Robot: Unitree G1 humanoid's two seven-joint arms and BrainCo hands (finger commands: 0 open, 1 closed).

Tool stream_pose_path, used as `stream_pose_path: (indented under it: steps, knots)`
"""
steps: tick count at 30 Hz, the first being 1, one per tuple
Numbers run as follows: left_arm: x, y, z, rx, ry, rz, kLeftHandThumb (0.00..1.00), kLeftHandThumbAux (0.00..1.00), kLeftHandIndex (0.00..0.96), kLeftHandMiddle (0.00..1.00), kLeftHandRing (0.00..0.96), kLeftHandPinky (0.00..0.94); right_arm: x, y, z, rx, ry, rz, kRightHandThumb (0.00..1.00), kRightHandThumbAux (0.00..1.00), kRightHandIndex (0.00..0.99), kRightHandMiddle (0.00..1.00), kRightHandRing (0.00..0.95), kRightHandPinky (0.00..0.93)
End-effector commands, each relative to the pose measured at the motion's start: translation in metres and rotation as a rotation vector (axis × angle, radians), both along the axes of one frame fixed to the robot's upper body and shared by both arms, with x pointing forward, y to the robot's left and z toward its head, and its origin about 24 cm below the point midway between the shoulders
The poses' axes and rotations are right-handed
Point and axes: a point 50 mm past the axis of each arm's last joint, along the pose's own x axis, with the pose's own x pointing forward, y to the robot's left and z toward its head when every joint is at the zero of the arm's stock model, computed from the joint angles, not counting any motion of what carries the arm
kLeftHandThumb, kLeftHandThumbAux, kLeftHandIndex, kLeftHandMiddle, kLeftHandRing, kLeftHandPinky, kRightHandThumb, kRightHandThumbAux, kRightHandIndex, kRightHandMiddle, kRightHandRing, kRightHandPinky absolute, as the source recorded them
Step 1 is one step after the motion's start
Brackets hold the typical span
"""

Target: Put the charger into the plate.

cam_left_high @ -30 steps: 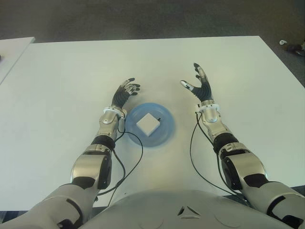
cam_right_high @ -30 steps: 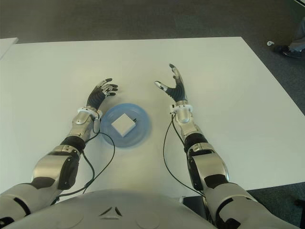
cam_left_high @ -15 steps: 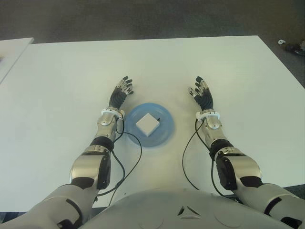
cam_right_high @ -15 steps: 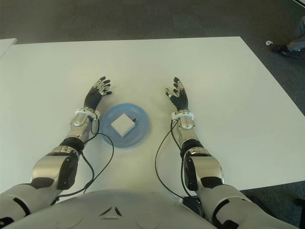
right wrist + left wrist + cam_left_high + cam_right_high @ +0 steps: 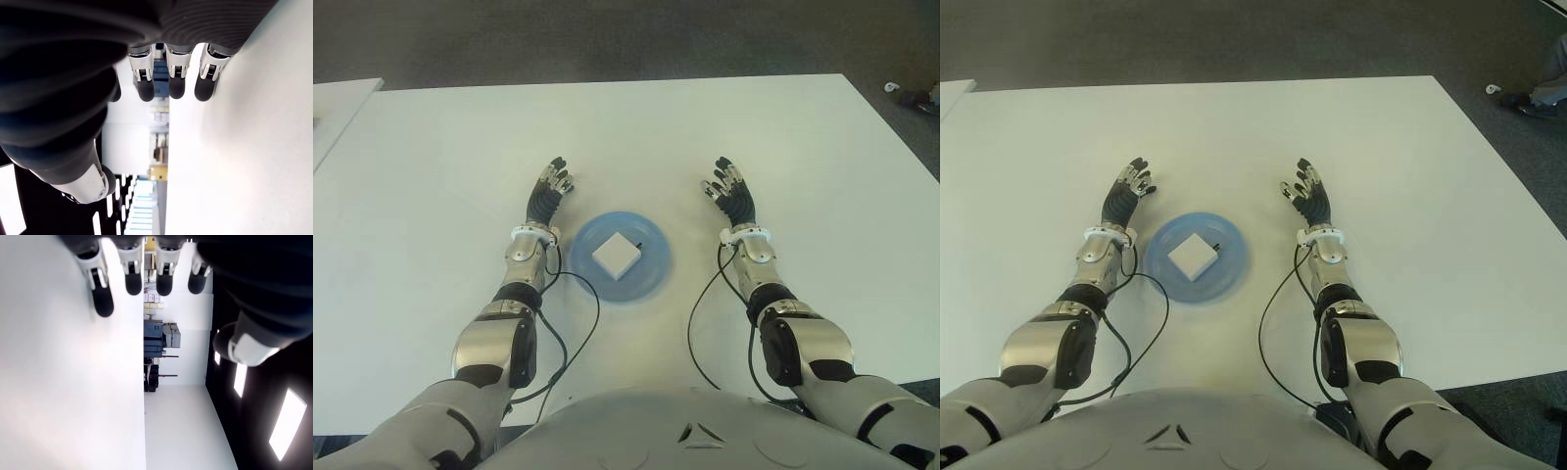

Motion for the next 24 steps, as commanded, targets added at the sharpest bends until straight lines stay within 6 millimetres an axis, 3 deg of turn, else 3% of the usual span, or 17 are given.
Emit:
stream_pose_path:
  steps: [1, 13, 24]
  knots:
    - [-0.009, 0.003, -0.011, 0.01, 0.049, 0.027, 0.0, 0.547, 0.0, 0.0, 0.0, 0.0, -0.026, 0.0, -0.041, 0.006, 0.243, 0.004, 0.054, 0.77, 0.023, 0.062, 0.03, 0.02]
    - [-0.01, 0.004, -0.01, 0.022, 0.024, 0.046, 0.0, 0.532, 0.0, 0.0, 0.0, 0.0, -0.028, 0.004, -0.043, -0.008, 0.256, 0.041, 0.048, 0.763, 0.022, 0.062, 0.036, 0.039]
    - [-0.011, 0.017, -0.006, 0.053, 0.007, 0.073, 0.0, 0.525, 0.0, 0.0, 0.0, 0.0, -0.031, 0.007, -0.046, -0.046, 0.269, 0.073, 0.042, 0.768, 0.018, 0.06, 0.038, 0.029]
